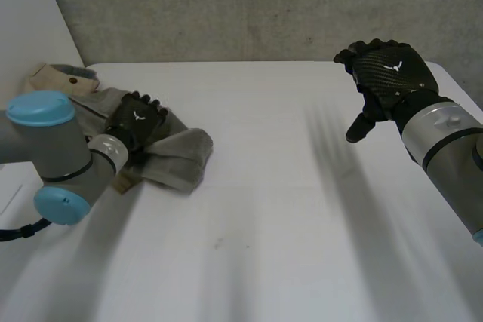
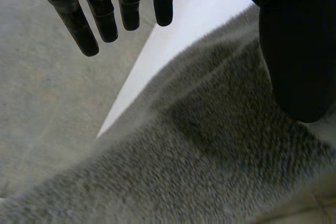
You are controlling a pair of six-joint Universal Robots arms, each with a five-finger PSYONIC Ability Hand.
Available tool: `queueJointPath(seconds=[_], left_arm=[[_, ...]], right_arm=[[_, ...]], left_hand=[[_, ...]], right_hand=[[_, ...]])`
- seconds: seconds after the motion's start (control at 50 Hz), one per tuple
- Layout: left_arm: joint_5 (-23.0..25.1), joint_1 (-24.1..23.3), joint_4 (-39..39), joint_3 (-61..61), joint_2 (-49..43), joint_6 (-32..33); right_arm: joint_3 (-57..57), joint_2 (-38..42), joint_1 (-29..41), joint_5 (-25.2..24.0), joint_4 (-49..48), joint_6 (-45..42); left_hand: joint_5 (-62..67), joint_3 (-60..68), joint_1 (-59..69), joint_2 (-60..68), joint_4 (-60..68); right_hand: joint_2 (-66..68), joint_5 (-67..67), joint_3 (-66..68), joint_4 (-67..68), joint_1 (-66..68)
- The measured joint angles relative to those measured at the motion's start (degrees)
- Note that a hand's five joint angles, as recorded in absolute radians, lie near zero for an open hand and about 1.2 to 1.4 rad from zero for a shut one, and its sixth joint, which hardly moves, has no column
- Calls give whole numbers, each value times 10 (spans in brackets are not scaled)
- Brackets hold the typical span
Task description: Fold the laundry.
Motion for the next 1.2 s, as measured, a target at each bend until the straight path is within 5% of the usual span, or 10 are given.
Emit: queueJointPath(seconds=[0.1, 0.22, 0.42, 0.68, 0.8, 0.82, 0.84, 0.92, 0.94, 1.2], left_arm=[[0, 1, -22, 29, -26, 10], [-2, 3, -37, 61, -47, 9], [-24, -24, -43, 77, -3, -29], [-21, -238, -69, 15, 202, -421], [-13, -326, -77, 0, 183, -501], [-13, -326, -77, 0, 183, -501], [-13, -338, -78, -1, 167, -501], [-14, -345, -79, 0, 142, -476], [-15, -345, -80, 0, 134, -455], [-41, -240, -86, -77, 169, -300]], right_arm=[[1, 6, 1, 0, -1, 0], [0, 11, 1, 0, -1, 0], [-8, 11, -2, 0, 0, -1], [-43, -10, -29, 2, 8, 0], [-49, -20, -56, 2, 11, 0], [-49, -20, -56, 2, 11, 0], [-50, -22, -60, 2, 14, 0], [-51, -22, -61, 2, 22, 0], [-52, -22, -61, 1, 25, 0], [-82, 7, -52, -23, 185, -115]], left_hand=[[90, 86, 98, 89, 90], [513, 522, 518, 528, 529], [518, 548, 518, 553, 555], [518, 549, 518, 555, 556], [513, 536, 508, 542, 549], [513, 536, 508, 542, 549], [260, 275, 215, 277, 290], [173, 203, 117, 191, 204], [2, 3, -25, 2, 1], [-3, -12, -25, -14, -14]], right_hand=[[0, 0, 0, 0, 0], [0, 0, 0, 0, 0], [0, 0, 0, 0, 0], [0, 0, 0, 0, 0], [0, 0, 0, 0, 0], [0, 0, 0, 0, 0], [0, 0, 0, 0, 0], [0, 0, 0, 0, 0], [0, 0, 0, 0, 0], [0, 0, 0, 0, 0]])
